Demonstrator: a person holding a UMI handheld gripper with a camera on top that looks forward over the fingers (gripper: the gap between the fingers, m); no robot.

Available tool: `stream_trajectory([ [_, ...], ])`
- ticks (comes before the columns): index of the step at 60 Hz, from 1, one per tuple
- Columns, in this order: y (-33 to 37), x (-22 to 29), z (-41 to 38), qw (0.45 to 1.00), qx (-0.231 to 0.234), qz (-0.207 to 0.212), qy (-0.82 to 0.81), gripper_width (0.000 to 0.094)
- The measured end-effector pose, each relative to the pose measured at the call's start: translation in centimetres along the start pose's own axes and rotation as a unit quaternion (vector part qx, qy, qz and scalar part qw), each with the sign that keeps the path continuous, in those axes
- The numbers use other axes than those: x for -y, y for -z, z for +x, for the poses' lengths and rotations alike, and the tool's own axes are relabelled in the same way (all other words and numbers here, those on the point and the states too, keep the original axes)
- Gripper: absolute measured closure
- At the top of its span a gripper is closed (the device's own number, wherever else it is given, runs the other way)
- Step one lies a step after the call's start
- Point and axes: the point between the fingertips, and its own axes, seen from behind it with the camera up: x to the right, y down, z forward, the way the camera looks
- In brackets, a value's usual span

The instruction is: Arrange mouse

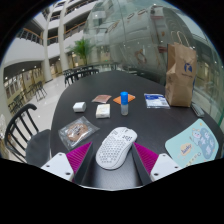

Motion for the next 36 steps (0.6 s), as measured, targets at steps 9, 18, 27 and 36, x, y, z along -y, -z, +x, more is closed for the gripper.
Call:
stream_trajectory([
  [9,-1.8,0.4,0.8,0.998,-0.028,-0.025,0.057,0.0183],
  [18,-2.9,0.9,0.4,0.997,-0.022,-0.034,0.062,0.0254],
  [27,-3.0,0.7,0.7,0.997,-0.006,-0.057,0.044,0.0382],
  [36,-2.2,0.3,0.9,0.996,0.023,-0.076,0.038,0.0513],
])
